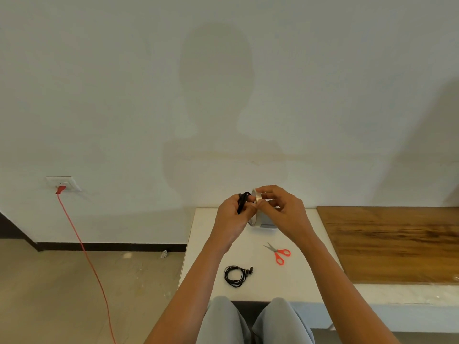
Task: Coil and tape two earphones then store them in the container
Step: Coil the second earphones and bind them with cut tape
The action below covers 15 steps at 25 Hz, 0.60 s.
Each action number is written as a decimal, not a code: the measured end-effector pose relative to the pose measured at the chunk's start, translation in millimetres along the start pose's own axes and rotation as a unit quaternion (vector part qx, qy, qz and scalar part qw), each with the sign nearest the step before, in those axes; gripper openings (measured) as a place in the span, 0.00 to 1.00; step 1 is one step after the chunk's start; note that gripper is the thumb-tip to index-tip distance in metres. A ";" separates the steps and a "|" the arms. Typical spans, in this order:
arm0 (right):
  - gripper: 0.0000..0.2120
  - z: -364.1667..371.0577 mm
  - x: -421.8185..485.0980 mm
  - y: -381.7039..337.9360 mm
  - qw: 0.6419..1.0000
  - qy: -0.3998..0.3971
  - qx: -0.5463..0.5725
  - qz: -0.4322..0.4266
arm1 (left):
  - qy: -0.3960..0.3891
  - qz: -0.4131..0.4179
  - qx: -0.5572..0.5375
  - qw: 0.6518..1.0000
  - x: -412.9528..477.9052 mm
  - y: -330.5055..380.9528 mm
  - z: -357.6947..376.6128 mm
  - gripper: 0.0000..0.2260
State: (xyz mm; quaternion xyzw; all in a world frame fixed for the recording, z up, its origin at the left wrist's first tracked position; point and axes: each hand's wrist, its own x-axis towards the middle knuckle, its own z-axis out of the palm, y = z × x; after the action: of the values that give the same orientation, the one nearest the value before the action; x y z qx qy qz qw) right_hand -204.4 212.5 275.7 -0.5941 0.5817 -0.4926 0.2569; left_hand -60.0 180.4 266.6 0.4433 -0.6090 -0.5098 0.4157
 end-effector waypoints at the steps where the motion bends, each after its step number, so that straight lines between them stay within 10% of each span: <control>1: 0.07 -0.4 2.1 0.0 1.000 0.016 -0.004 -0.001 | -0.003 0.012 0.017 1.000 -0.6 -0.6 0.6 0.02; 15: 0.05 4.0 12.7 3.5 0.993 0.055 -0.085 0.054 | 0.016 0.029 0.122 0.992 -3.1 -9.7 6.0 0.07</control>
State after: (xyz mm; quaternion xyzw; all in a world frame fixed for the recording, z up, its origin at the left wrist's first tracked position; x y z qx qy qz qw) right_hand -204.5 198.7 274.8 -0.5534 0.6659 -0.4587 0.1997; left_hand -63.9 184.0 256.0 0.4814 -0.6721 -0.4122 0.3829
